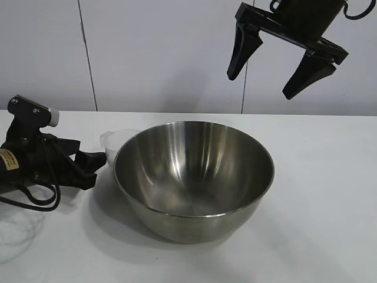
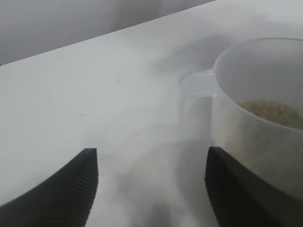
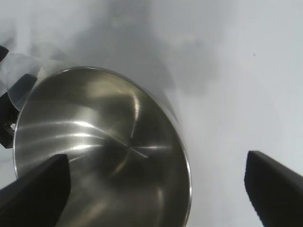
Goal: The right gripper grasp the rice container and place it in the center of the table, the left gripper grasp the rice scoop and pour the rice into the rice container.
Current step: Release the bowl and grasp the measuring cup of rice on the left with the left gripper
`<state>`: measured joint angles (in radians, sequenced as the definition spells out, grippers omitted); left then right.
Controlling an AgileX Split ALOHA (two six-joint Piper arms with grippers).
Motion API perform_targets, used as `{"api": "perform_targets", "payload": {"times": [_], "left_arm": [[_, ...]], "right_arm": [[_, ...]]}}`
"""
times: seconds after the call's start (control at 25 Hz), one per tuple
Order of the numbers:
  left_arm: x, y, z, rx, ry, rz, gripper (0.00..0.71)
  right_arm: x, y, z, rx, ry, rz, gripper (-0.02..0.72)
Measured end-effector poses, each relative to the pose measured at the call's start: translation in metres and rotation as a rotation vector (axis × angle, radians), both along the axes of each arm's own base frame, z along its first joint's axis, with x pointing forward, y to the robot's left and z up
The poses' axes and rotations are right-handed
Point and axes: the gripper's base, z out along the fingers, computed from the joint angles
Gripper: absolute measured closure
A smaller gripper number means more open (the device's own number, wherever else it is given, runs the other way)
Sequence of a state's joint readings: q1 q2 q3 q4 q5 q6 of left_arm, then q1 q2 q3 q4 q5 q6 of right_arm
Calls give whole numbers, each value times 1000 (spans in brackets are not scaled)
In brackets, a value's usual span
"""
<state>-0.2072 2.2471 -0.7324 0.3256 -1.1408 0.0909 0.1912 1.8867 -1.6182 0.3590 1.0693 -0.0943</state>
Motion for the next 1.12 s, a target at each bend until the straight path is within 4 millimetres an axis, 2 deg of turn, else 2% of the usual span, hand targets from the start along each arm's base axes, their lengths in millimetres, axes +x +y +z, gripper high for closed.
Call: {"api": "perform_targets", "payload": {"times": [0.28,0.56,0.64,0.76,0.92,1.12], "left_arm": [[12,-3,6,-13,-45,0,233],[13,-3,-7,-33,-10,4,243],[14,-3,-7,-34,-11,4,302],[17,-5,-6,-36,-22,-4,430],[22,-7,-3,-38,-43,-20,503],[23,-7,-1,-39,-49,-21,671]], "right_arm": [[1,0,0,1,-11,-4,9],[1,0,0,2,-12,-6,9],[1,0,0,2,-12,-7,9],[1,0,0,1,-11,-8,9],[1,0,0,-2,-13,-8,9],[1,-1,0,-8,-13,-9,9]]}}
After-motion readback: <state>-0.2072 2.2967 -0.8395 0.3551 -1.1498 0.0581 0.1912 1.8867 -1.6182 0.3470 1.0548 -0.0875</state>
